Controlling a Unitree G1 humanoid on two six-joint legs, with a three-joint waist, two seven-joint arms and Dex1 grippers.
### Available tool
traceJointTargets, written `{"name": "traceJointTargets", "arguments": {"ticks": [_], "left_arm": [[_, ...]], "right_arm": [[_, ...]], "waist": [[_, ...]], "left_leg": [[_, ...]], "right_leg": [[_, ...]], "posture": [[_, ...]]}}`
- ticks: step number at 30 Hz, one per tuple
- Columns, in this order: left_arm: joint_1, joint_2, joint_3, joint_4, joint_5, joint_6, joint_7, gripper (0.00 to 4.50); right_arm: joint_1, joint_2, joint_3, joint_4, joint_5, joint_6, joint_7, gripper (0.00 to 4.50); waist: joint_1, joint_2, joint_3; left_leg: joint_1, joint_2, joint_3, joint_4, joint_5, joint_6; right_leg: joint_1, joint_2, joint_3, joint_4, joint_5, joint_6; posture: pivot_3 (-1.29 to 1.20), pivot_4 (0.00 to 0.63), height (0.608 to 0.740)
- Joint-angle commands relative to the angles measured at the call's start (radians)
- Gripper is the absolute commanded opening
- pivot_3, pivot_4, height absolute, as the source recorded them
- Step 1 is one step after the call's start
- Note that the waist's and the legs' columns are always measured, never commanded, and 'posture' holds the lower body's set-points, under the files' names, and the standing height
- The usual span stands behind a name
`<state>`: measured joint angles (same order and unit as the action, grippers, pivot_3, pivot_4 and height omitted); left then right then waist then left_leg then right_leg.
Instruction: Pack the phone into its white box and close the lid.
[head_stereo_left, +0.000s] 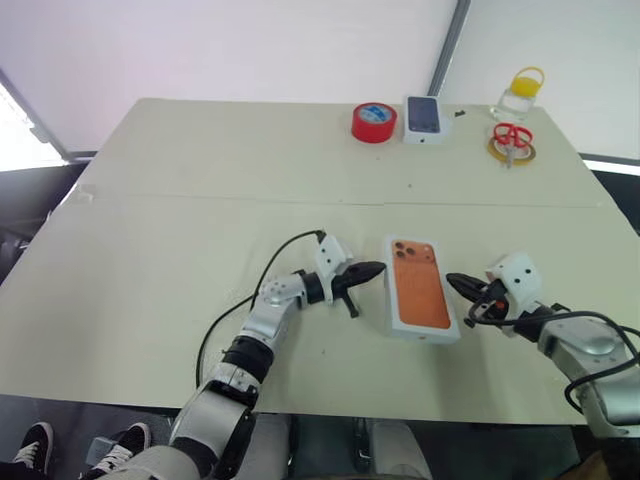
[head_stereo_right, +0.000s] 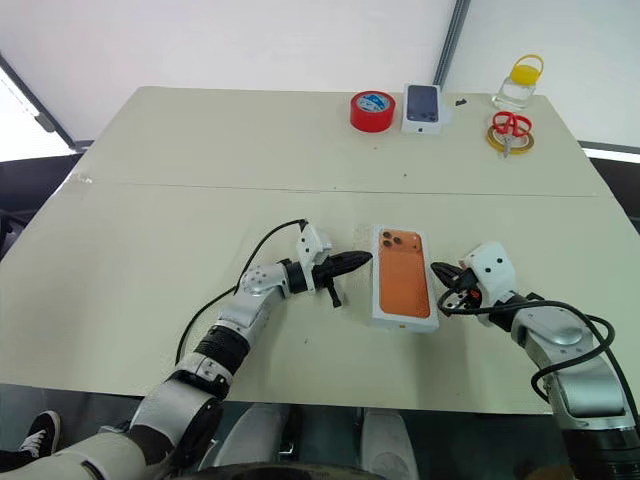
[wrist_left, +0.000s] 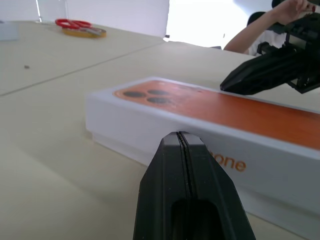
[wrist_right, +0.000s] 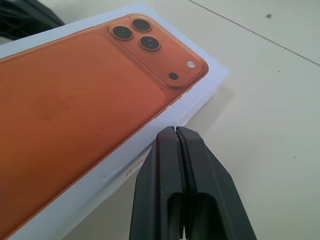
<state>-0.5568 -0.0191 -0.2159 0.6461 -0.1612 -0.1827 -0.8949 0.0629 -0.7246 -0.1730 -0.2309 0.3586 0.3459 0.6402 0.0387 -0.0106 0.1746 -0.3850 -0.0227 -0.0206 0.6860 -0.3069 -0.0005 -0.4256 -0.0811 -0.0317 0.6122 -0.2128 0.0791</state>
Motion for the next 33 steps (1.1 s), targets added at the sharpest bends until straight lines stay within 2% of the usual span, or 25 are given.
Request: {"name": "traceJointTargets", "arguments": {"ticks": [1, 7, 11, 15, 18, 22, 25, 28, 31, 33], "left_arm": [[-0.021, -0.013, -0.004, -0.03, 0.004, -0.003, -0.003, 0.0], [-0.005, 0.012, -0.001, -0.07, 0.006, -0.009, -0.007, 0.0], [-0.016, 0.05, 0.02, -0.178, -0.025, 0.046, -0.007, 0.0], [-0.064, 0.028, -0.033, -0.294, -0.02, 0.13, -0.021, 0.0], [-0.147, -0.018, -0.027, -0.212, -0.007, 0.11, 0.005, 0.0], [-0.248, -0.065, -0.059, 0.005, 0.08, 0.028, 0.046, 0.0], [-0.286, -0.072, -0.147, 0.208, 0.218, -0.003, 0.104, 0.0], [-0.286, -0.055, -0.201, 0.318, 0.296, 0.021, 0.113, 0.0], [-0.271, -0.047, -0.169, 0.327, 0.266, 0.029, 0.077, 0.0], [-0.264, -0.041, -0.139, 0.312, 0.229, 0.062, 0.031, 0.0]], "right_arm": [[0.009, 0.004, -0.023, -0.019, -0.009, -0.017, 0.01, 0.05], [0.025, 0.0, -0.051, -0.039, 0.003, -0.016, 0.02, 0.05], [0.002, -0.002, -0.108, -0.04, 0.052, -0.015, 0.041, 0.05], [-0.01, 0.015, -0.15, -0.042, 0.113, -0.008, 0.074, 0.05], [-0.009, 0.041, -0.185, -0.091, 0.246, 0.033, 0.132, 0.05], [0.072, 0.005, -0.128, -0.161, 0.259, 0.059, 0.228, 0.05], [0.157, -0.068, 0.015, -0.17, 0.088, 0.028, 0.258, 0.05], [0.187, -0.118, 0.11, -0.156, -0.067, -0.032, 0.234, 0.05], [0.156, -0.084, 0.087, -0.168, -0.022, 0.0, 0.208, 0.05], [0.14, -0.08, 0.081, -0.163, -0.024, 0.008, 0.203, 0.05]], "waist": [[0.0, 0.0, 0.0], [0.0, 0.0, 0.0], [-0.001, 0.0, 0.0], [0.004, 0.0, 0.0], [0.004, 0.0, 0.0], [0.001, 0.0, 0.0], [-0.002, -0.001, 0.0], [-0.002, -0.005, -0.003], [-0.001, -0.012, -0.009], [-0.003, -0.013, -0.01]], "left_leg": [[0.0, 0.0, 0.0, 0.0, 0.0, 0.0], [0.0, 0.0, 0.0, 0.0, 0.0, 0.0], [0.0, 0.0, 0.0, 0.0, 0.0, 0.0], [0.0, 0.0, 0.0, 0.0, 0.0, 0.0], [0.0, -0.001, 0.0, 0.001, 0.0, 0.0], [0.0, -0.002, 0.0, 0.001, 0.0, 0.0], [0.001, -0.001, 0.0, 0.0, 0.0, 0.001], [0.003, -0.001, 0.0, 0.0, 0.0, 0.0], [0.016, 0.002, -0.003, -0.002, -0.001, 0.001], [0.016, 0.004, -0.005, -0.002, -0.001, 0.001]], "right_leg": [[0.0, 0.0, 0.0, 0.0, 0.0, 0.0], [0.0, 0.0, 0.0, 0.0, 0.0, 0.0], [0.0, 0.0, 0.0, 0.001, 0.0, 0.0], [0.0, 0.0, 0.0, 0.001, 0.0, 0.0], [0.001, 0.0, 0.0, 0.0, 0.0, 0.0], [0.001, -0.001, 0.0, 0.0, 0.0, 0.0], [0.002, 0.0, 0.0, 0.0, 0.0, 0.001], [0.002, 0.001, 0.0, 0.001, 0.0, 0.001], [0.018, 0.002, -0.004, -0.005, -0.006, 0.002], [0.02, 0.003, -0.007, -0.009, -0.006, 0.001]], "posture": [[0.0, 0.15, 0.739], [0.0, 0.15, 0.739], [0.0, 0.15, 0.739], [0.0, 0.15, 0.739], [0.0, 0.15, 0.739], [0.0, 0.15, 0.739], [0.0, 0.15, 0.739], [0.0, 0.15, 0.739], [0.0, 0.15, 0.739], [0.0, 0.15, 0.739]]}}
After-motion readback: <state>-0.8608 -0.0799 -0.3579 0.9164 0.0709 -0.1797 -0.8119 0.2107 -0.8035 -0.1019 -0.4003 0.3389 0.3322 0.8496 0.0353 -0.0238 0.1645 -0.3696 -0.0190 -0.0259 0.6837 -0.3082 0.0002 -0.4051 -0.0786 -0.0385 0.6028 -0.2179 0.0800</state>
